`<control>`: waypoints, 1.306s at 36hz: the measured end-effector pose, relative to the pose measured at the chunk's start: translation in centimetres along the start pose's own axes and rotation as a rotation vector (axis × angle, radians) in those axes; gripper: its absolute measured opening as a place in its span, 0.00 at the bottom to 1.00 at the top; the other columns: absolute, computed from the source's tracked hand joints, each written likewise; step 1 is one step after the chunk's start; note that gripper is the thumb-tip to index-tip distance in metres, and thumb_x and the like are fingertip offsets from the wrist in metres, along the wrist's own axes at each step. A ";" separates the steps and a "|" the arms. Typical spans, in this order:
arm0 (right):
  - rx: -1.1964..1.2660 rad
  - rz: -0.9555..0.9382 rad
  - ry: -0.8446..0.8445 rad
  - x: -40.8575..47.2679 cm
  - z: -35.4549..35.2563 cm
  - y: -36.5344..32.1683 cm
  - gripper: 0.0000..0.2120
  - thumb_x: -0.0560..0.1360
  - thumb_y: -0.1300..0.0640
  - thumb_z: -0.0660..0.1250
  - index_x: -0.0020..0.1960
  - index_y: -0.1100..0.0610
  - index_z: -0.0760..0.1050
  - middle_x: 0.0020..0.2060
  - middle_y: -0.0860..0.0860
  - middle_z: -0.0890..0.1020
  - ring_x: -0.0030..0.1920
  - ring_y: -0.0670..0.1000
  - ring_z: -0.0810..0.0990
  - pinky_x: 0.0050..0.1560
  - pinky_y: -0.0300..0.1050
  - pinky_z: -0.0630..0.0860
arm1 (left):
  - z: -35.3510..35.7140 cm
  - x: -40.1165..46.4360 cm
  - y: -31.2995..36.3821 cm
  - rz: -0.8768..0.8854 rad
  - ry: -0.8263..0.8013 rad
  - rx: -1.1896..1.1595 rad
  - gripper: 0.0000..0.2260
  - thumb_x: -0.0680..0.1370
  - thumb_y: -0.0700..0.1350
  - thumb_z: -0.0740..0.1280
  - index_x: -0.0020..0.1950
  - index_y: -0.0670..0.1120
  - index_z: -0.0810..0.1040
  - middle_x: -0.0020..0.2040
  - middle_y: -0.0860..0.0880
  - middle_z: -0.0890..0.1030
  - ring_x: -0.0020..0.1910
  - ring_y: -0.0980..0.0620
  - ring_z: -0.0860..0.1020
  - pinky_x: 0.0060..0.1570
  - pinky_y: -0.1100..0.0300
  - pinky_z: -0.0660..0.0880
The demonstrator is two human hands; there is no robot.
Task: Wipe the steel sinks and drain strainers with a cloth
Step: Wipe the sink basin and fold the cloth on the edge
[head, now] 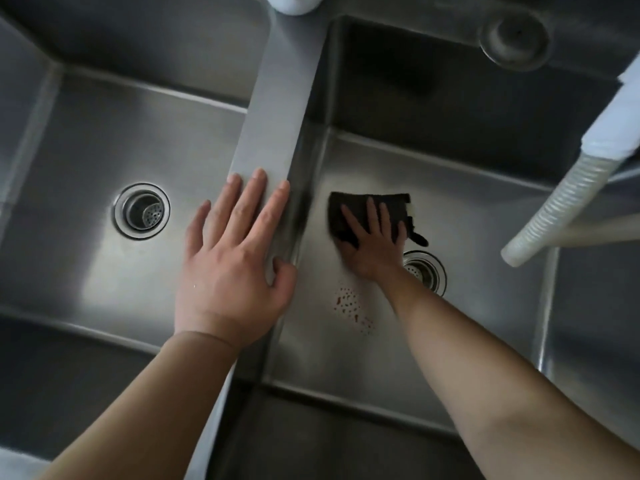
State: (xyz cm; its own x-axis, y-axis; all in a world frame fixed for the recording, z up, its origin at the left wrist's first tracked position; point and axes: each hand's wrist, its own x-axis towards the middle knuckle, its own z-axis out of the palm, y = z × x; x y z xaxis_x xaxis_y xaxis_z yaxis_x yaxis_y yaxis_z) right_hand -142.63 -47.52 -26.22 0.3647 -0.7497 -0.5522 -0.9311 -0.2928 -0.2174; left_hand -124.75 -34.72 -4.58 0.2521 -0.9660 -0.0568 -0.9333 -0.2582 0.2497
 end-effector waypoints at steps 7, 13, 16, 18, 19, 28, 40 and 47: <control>0.457 0.443 0.101 6.1 -5.1 -3.2 0.30 0.81 0.36 0.48 0.78 0.34 0.37 0.79 0.52 0.31 0.77 0.58 0.27 0.72 0.70 0.32 | 0.6 -0.1 -0.4 0.016 0.047 -0.015 0.35 0.70 0.49 0.61 0.79 0.51 0.63 0.80 0.48 0.62 0.80 0.45 0.58 0.75 0.40 0.59; 0.417 0.288 0.090 10.0 -6.2 -8.0 0.31 0.82 0.36 0.49 0.79 0.36 0.38 0.78 0.55 0.30 0.76 0.60 0.26 0.69 0.71 0.29 | 0.7 0.0 -0.5 0.013 0.054 -0.015 0.35 0.70 0.49 0.61 0.79 0.50 0.64 0.80 0.48 0.63 0.79 0.45 0.59 0.74 0.41 0.60; 0.320 0.252 0.079 9.9 -6.3 -8.7 0.30 0.82 0.39 0.50 0.80 0.37 0.39 0.79 0.56 0.32 0.77 0.61 0.28 0.70 0.73 0.32 | 0.7 0.0 -0.4 0.012 0.051 -0.014 0.35 0.70 0.49 0.60 0.79 0.50 0.64 0.80 0.48 0.63 0.80 0.45 0.58 0.74 0.40 0.61; 0.273 0.227 0.053 9.8 -6.7 -8.4 0.30 0.83 0.41 0.51 0.80 0.37 0.40 0.79 0.56 0.33 0.77 0.62 0.29 0.71 0.74 0.34 | 0.7 0.0 -0.4 0.010 0.052 -0.013 0.35 0.70 0.49 0.60 0.79 0.50 0.64 0.80 0.48 0.63 0.80 0.45 0.58 0.74 0.41 0.61; 0.258 0.206 0.042 9.6 -6.9 -8.0 0.29 0.83 0.42 0.52 0.79 0.36 0.41 0.79 0.56 0.34 0.77 0.62 0.30 0.71 0.75 0.35 | 0.7 0.0 -0.4 0.010 0.051 -0.014 0.35 0.70 0.49 0.59 0.79 0.50 0.64 0.80 0.48 0.63 0.80 0.45 0.58 0.74 0.41 0.61; 0.220 0.151 0.018 3.0 -3.0 -5.1 0.26 0.82 0.37 0.50 0.77 0.31 0.46 0.81 0.49 0.37 0.79 0.54 0.32 0.73 0.70 0.36 | 0.3 0.0 -0.1 -0.001 0.033 -0.029 0.32 0.73 0.49 0.58 0.79 0.50 0.64 0.79 0.47 0.63 0.79 0.45 0.59 0.73 0.40 0.61; 0.479 0.356 0.010 9.8 -7.4 -8.4 0.30 0.82 0.41 0.54 0.79 0.34 0.43 0.79 0.54 0.33 0.77 0.62 0.29 0.69 0.76 0.34 | 0.7 0.0 -0.4 0.005 0.063 -0.031 0.33 0.71 0.48 0.60 0.78 0.49 0.66 0.79 0.47 0.64 0.79 0.44 0.60 0.72 0.39 0.62; 0.303 0.314 0.006 10.3 -7.0 -8.9 0.35 0.82 0.50 0.58 0.79 0.34 0.41 0.79 0.58 0.35 0.77 0.65 0.30 0.68 0.80 0.37 | 0.7 0.0 -0.4 -0.007 0.042 -0.031 0.34 0.71 0.47 0.61 0.79 0.50 0.64 0.80 0.47 0.63 0.79 0.44 0.59 0.72 0.39 0.63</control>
State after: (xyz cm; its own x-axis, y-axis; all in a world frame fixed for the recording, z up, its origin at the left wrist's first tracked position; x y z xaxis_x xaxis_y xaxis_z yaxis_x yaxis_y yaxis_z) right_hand -130.56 -56.77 -24.37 0.0634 -0.7783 -0.6246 -0.9540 0.1365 -0.2670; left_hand -124.55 -34.63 -5.31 0.2700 -0.9627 -0.0178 -0.9233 -0.2641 0.2789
